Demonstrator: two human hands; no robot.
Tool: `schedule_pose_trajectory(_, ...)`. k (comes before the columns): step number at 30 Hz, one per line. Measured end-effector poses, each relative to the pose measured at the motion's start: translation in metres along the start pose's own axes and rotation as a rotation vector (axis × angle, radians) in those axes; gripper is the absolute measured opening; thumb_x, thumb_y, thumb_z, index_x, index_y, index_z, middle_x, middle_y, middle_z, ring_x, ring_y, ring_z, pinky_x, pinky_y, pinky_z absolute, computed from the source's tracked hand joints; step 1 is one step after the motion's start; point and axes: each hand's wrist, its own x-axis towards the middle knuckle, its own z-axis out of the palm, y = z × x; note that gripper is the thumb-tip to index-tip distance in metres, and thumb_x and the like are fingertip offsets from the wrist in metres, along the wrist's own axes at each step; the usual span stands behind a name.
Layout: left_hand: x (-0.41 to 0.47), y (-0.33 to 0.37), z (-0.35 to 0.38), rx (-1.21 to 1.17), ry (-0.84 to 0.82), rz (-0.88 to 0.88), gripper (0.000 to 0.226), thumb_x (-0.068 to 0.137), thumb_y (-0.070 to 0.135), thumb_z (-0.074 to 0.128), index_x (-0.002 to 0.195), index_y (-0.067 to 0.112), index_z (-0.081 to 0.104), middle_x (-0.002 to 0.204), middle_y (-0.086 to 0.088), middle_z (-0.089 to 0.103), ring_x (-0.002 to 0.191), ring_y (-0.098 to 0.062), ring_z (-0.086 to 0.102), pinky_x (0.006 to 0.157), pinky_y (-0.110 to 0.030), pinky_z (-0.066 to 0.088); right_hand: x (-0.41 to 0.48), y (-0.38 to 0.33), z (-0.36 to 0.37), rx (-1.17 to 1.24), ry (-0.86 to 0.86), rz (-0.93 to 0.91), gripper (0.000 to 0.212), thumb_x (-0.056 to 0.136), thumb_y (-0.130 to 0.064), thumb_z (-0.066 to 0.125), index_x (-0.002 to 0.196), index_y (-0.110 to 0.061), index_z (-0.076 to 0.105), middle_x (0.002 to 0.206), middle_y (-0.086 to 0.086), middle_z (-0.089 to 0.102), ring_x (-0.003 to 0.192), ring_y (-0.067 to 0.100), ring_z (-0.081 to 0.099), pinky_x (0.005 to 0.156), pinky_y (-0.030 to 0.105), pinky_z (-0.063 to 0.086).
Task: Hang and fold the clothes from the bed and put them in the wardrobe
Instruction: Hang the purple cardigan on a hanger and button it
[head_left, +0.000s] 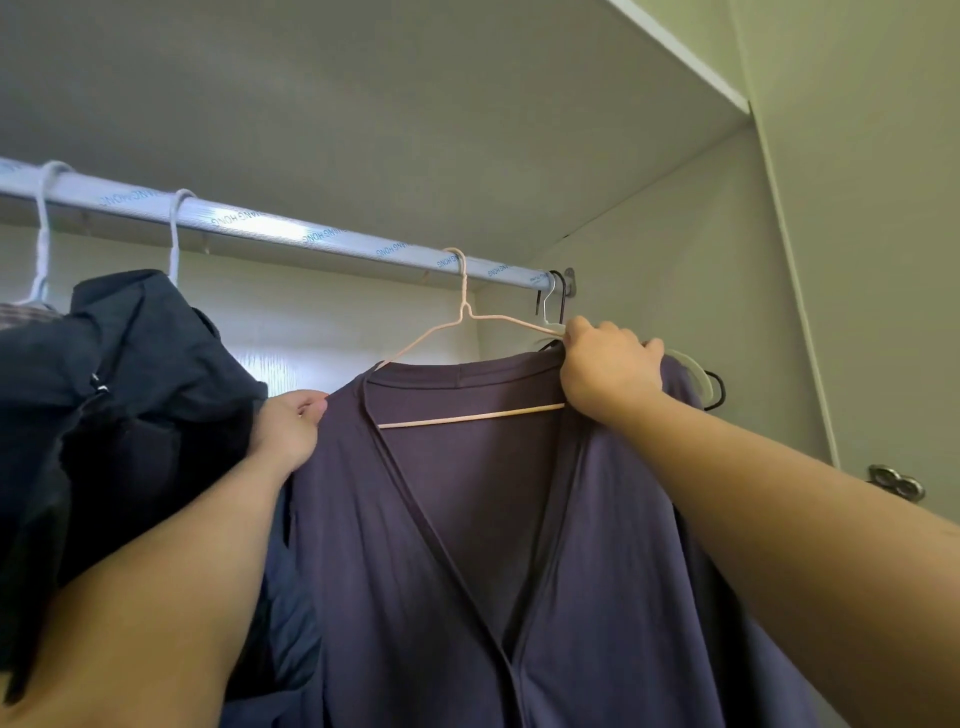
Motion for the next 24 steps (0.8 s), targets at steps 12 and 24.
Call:
schedule_pose_trajectory(12, 0.018, 0.015, 0.005, 0.036, 0.053, -0.285, 0.063, 0.098, 0.063, 0.034, 0.088, 0.010, 0.066, 0.114, -0.018, 0.066, 0.104, -0.036, 0.061, 0.083, -0.039, 0.046, 0.005, 0.003, 0.017, 0.082, 0.095, 0.003, 0.015, 0.100, -0.030, 0.029, 0.094, -0.023, 0.041, 0.110, 0.013, 0.062, 0.103, 0.036, 0.055, 0.083, 0.046, 0.025)
schedule_pose_trajectory(24, 0.035, 0.013, 0.008, -0.044, -0.319, -0.410, 0.020, 0.089, 0.017, 0.043, 0.082, 0.011, 0.061, 0.090, -0.022, 0.065, 0.072, -0.028, 0.059, 0.066, -0.032, 0.044, 0.012, 0.008, 0.011, 0.053, 0.044, 0.037, 0.026, 0.099, -0.033, 0.026, 0.093, -0.020, 0.047, 0.106, 0.010, 0.064, 0.086, 0.032, 0.044, 0.081, 0.047, 0.025)
